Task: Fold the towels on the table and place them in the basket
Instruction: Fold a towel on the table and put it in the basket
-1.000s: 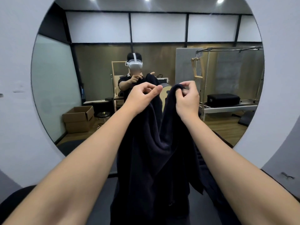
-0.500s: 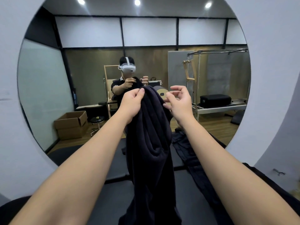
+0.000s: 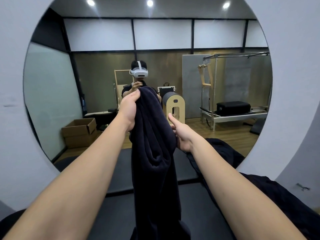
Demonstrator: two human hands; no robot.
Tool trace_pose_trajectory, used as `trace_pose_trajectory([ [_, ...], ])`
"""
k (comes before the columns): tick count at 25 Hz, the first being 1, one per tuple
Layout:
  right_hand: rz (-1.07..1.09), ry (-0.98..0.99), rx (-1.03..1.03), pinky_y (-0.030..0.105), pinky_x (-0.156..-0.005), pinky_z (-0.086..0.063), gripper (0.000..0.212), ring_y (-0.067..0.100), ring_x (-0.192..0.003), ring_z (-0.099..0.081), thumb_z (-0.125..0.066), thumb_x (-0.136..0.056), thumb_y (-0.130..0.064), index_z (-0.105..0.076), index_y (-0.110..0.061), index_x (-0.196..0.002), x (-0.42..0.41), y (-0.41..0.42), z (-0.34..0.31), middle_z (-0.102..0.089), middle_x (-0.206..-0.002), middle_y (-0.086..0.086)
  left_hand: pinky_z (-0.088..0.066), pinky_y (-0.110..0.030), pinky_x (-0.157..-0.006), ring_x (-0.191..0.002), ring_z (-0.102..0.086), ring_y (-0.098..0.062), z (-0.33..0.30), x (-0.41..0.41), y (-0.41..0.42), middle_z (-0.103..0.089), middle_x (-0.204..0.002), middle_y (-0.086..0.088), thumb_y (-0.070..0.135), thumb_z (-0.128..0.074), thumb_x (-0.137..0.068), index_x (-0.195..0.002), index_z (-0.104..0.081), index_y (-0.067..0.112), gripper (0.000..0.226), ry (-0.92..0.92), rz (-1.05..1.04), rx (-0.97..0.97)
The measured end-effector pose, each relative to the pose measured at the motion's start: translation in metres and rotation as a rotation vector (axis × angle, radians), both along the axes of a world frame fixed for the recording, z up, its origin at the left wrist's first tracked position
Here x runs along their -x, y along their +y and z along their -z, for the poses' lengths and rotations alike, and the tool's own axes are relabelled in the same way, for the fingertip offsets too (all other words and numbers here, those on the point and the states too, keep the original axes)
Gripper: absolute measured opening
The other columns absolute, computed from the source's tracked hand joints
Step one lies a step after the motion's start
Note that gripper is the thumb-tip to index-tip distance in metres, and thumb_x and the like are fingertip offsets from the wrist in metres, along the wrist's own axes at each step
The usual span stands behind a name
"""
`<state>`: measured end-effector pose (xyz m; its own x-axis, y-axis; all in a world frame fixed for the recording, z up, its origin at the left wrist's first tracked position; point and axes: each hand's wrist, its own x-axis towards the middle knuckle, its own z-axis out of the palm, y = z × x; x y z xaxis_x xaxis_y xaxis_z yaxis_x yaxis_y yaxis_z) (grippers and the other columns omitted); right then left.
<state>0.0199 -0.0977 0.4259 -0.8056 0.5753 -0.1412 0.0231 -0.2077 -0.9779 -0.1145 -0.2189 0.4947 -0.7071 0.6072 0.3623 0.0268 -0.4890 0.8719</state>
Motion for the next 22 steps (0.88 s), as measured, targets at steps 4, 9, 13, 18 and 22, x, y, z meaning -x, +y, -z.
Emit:
trace_pose_trajectory([
  [4, 0.001, 0.097, 0.095, 0.029, -0.074, -0.053, 0.055, 0.021, -0.082, -0.066, -0.067, -0.09, -0.059, -0.068, -0.011, -0.115, 0.01, -0.003, 0.001, -0.07, -0.088, 0.003, -0.058, -0.032, -0.08, -0.095, -0.073, -0.021, 0.001, 0.001, -0.008, -0.075, -0.107, -0.012, 0.026, -0.045, -0.107, -0.128, -0.064, 0.002, 0.037, -0.067, 0.064, 0.013],
  [9, 0.132, 0.305, 0.127, 0.035, -0.081, -0.053, 0.03, 0.023, -0.097, -0.062, -0.062, -0.1, -0.038, -0.07, -0.013, -0.113, 0.014, -0.01, -0.007, -0.071, -0.111, 0.005, -0.057, -0.035, -0.085, -0.101, -0.072, -0.023, -0.001, 0.011, -0.014, -0.075, -0.108, -0.01, 0.026, -0.05, -0.103, -0.128, -0.066, 0.005, 0.036, 0.023, 0.032, 0.066],
  [13, 0.396, 0.539, 0.135, 0.032, -0.072, -0.057, 0.021, 0.017, -0.08, -0.064, -0.061, -0.102, -0.027, -0.065, -0.017, -0.085, 0.003, 0.005, -0.026, -0.071, -0.086, 0.0, -0.052, -0.037, -0.086, -0.09, -0.067, -0.024, 0.0, 0.035, -0.026, -0.072, -0.098, -0.01, 0.031, -0.061, -0.096, -0.099, -0.076, 0.008, 0.027, 0.257, -0.12, 0.189],
  [18, 0.51, 0.675, 0.138, 0.044, -0.091, -0.059, 0.024, 0.027, -0.092, -0.069, -0.058, -0.104, -0.026, -0.064, -0.012, -0.084, -0.001, 0.027, -0.045, -0.077, -0.098, 0.008, -0.046, -0.032, -0.067, -0.059, -0.058, -0.011, 0.002, 0.059, -0.048, -0.068, -0.073, -0.011, 0.046, -0.06, -0.097, -0.069, -0.07, 0.021, 0.039, 0.723, -0.433, 0.44],
  [22, 0.656, 0.634, 0.041, 0.034, -0.076, -0.059, 0.022, 0.021, -0.085, -0.067, -0.054, -0.105, -0.024, -0.066, -0.006, -0.107, -0.006, 0.048, -0.056, -0.074, -0.097, 0.004, -0.044, -0.034, -0.07, -0.076, -0.057, -0.008, 0.007, 0.084, -0.081, -0.061, -0.081, 0.013, 0.091, -0.049, -0.068, -0.076, -0.066, 0.033, 0.061, 1.138, -0.632, 0.873],
])
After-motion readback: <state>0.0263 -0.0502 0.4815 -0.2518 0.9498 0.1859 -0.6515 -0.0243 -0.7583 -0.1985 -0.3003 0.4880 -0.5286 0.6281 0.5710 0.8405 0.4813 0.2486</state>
